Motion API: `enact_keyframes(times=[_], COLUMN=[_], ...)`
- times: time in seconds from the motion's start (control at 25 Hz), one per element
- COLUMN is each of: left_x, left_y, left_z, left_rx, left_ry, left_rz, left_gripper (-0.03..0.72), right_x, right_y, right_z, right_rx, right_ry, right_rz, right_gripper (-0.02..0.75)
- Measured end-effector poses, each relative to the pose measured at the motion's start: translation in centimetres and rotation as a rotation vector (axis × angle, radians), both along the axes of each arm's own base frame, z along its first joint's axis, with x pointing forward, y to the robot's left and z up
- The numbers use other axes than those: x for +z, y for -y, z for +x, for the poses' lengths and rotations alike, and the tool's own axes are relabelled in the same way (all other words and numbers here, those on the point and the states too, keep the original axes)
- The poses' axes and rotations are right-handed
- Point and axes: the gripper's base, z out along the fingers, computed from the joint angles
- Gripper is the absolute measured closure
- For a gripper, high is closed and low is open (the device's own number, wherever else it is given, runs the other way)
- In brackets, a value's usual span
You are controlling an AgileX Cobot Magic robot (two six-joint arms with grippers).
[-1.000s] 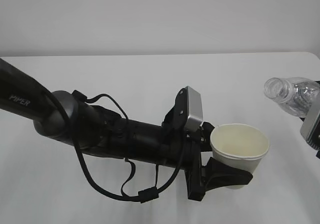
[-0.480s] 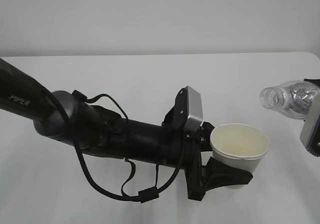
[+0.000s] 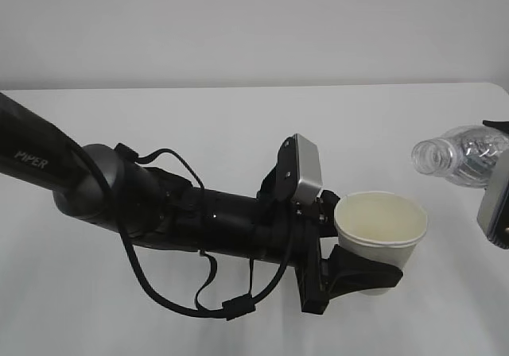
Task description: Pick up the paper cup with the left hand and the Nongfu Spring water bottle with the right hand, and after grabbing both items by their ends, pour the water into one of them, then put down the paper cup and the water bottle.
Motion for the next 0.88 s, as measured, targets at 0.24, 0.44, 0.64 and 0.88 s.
enact_keyframes(times=[0.24,0.44,0.64,0.88], left_x=[0.01,0.01,0.01,-0.06], left_y=[0.0,0.0,0.0,-0.01], left_z=[0.01,0.01,0.01,0.05], left_rx=[0.002,0.002,0.002,0.006], left_ry=[-0.001,-0.001,-0.001,0.001], left_rz=[-0.001,-0.001,-0.001,0.006], left_gripper=[0.225,0.225,0.225,0.225], right_x=[0.06,0.13,0.18,0.27], right_y=[-0.13,-0.18,-0.2,-0.23], right_z=[0.0,0.01,0.02,0.04], right_rx=[0.023,0.04,0.043,0.05], right_ry=[0.012,0.027,0.034,0.046], right_rz=[-0.023,-0.056,-0.061,-0.072], right_gripper=[0.302,0.302,0.302,0.302])
